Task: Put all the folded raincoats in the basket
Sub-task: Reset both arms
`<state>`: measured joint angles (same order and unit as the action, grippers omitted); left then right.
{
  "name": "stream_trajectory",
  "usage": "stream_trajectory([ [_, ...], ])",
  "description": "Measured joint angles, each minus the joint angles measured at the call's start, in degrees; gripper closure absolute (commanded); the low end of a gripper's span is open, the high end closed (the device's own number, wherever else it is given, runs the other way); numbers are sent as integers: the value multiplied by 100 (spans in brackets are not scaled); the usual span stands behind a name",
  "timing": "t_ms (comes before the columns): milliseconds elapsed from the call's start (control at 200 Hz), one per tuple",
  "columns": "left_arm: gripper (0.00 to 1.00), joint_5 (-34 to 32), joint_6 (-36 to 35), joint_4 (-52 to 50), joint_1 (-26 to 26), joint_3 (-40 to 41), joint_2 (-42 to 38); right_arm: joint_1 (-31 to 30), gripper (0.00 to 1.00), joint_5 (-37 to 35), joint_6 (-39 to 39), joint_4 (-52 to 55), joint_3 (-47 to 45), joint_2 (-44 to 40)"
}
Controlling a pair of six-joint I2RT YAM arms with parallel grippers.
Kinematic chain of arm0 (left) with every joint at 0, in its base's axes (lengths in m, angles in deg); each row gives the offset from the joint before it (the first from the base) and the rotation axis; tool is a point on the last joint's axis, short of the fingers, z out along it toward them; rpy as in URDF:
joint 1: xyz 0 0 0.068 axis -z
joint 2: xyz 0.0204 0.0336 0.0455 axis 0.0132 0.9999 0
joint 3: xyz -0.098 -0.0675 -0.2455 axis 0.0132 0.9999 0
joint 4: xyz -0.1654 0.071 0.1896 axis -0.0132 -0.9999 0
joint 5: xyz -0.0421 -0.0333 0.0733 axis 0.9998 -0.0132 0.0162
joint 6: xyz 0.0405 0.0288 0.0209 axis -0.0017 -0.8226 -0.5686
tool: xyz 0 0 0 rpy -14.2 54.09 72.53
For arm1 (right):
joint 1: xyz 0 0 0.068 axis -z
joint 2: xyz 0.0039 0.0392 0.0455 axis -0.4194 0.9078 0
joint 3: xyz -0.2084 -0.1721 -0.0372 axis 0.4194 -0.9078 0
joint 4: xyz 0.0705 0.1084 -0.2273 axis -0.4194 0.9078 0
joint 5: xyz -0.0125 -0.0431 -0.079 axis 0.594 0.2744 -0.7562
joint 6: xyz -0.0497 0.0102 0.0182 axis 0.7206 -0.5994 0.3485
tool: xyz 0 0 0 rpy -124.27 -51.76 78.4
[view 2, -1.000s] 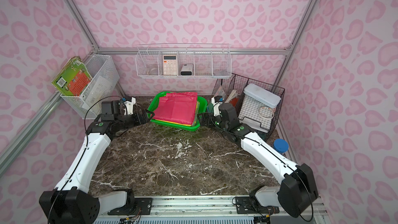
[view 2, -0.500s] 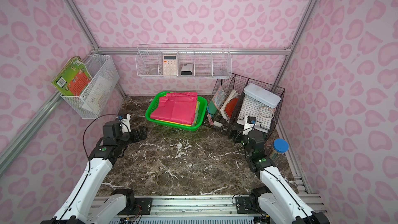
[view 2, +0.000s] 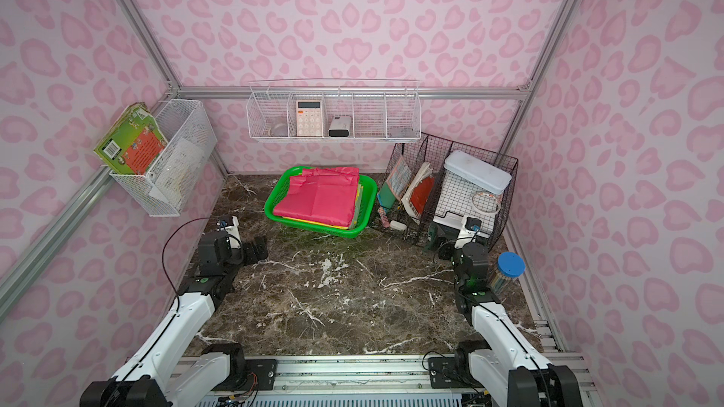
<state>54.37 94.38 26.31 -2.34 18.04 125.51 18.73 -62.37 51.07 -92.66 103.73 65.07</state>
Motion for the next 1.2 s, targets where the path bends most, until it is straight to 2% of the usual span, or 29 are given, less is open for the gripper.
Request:
stream_trajectory([
  [230, 2, -153, -129, 708, -2, 17, 682, 118, 0, -284, 240, -660, -28, 455],
  [525, 2, -168, -197, 1620, 0, 249, 1060, 391, 0, -651, 793, -1646, -166, 1086],
  [815, 2, -170, -627, 2437, 0, 372, 1530, 391, 0, -726, 1012, -3685, -570, 2070],
  [935, 2, -168, -820, 2844, 0, 579, 1685, 391, 0, -695, 1086, -4210, -658, 2308],
  [1050, 2, -160, -946, 3309, 0, 787, 1980, 391, 0, -693, 1134, -4819, -767, 2675],
  [1145, 2, -142, -1047, 3748, -2, 922, 2304, 389, 0, -684, 1196, -5727, -964, 3163],
  [1205, 2, -120, -1051, 4013, -2, 955, 2531, 387, 0, -675, 1204, -5770, -942, 3154],
])
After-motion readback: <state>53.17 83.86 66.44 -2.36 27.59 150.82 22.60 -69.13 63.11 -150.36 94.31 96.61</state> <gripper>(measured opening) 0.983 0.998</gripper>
